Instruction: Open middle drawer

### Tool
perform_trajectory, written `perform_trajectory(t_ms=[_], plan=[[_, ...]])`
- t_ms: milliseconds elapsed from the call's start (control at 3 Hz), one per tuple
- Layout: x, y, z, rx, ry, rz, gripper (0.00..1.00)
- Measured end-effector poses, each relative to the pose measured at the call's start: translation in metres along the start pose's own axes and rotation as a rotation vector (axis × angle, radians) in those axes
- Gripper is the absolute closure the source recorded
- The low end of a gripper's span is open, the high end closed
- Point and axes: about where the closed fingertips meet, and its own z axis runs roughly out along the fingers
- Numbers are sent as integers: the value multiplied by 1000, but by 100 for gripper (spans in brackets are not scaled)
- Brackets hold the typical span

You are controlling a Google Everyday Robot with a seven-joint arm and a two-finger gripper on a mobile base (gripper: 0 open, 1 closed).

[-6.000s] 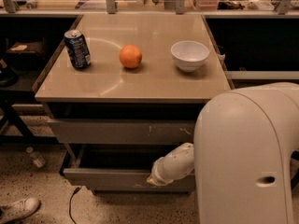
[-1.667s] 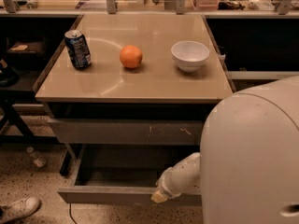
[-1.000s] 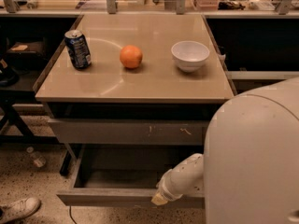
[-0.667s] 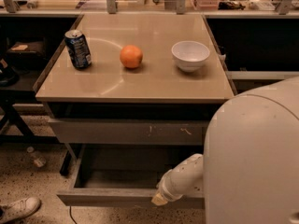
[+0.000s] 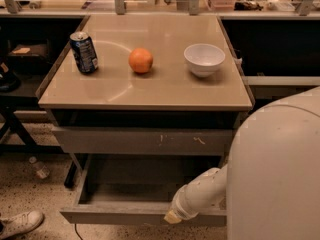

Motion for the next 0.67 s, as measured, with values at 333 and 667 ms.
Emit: perform_trajectory(t_ms=[333, 667], plan=[[0, 0, -2, 0, 0, 1, 100], [16, 13, -6, -13, 23, 28, 100]])
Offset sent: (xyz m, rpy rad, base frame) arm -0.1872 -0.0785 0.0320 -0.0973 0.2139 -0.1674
